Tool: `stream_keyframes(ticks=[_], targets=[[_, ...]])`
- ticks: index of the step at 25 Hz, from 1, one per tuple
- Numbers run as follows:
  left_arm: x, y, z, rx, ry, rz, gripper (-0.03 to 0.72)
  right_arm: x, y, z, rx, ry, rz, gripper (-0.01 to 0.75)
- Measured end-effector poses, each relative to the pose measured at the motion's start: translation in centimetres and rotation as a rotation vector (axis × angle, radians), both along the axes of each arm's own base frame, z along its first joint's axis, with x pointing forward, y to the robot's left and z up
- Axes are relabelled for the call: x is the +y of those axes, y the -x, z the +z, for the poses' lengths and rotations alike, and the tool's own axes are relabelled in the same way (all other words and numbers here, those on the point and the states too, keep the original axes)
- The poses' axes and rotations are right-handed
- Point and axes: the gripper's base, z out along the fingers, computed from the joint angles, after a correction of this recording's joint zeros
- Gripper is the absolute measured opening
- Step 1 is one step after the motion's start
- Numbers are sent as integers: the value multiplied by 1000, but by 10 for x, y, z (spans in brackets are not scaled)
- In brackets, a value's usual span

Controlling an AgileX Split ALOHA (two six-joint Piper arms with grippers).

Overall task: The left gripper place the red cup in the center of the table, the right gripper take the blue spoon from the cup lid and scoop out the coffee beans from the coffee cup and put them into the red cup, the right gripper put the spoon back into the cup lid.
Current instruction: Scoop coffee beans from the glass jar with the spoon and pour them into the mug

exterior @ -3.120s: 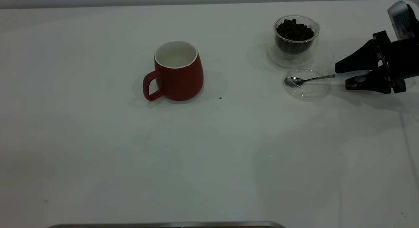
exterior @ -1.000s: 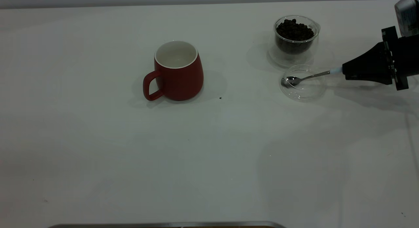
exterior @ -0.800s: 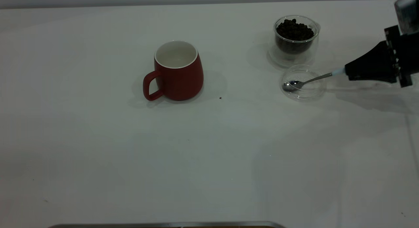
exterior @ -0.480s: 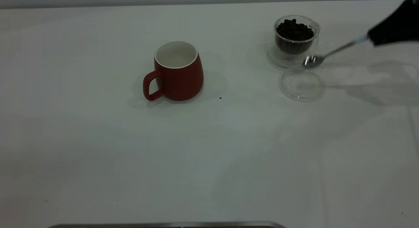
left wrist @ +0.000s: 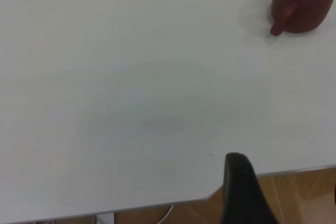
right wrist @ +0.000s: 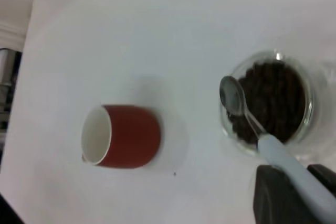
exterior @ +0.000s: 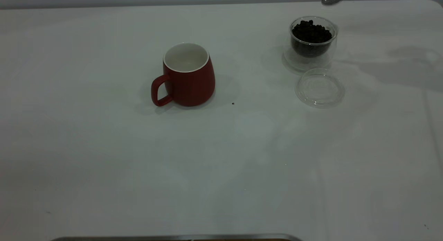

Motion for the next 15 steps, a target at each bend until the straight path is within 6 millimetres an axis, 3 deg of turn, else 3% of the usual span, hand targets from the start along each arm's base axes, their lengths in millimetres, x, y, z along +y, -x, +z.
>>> stream_keyframes(ticks=[6, 15], targets=[[0, 0, 0, 0, 0, 0, 472, 4, -17, -1, 54, 144, -34, 113], [0, 0, 0, 0, 0, 0, 472, 8, -35, -41, 151, 119, -105, 113]])
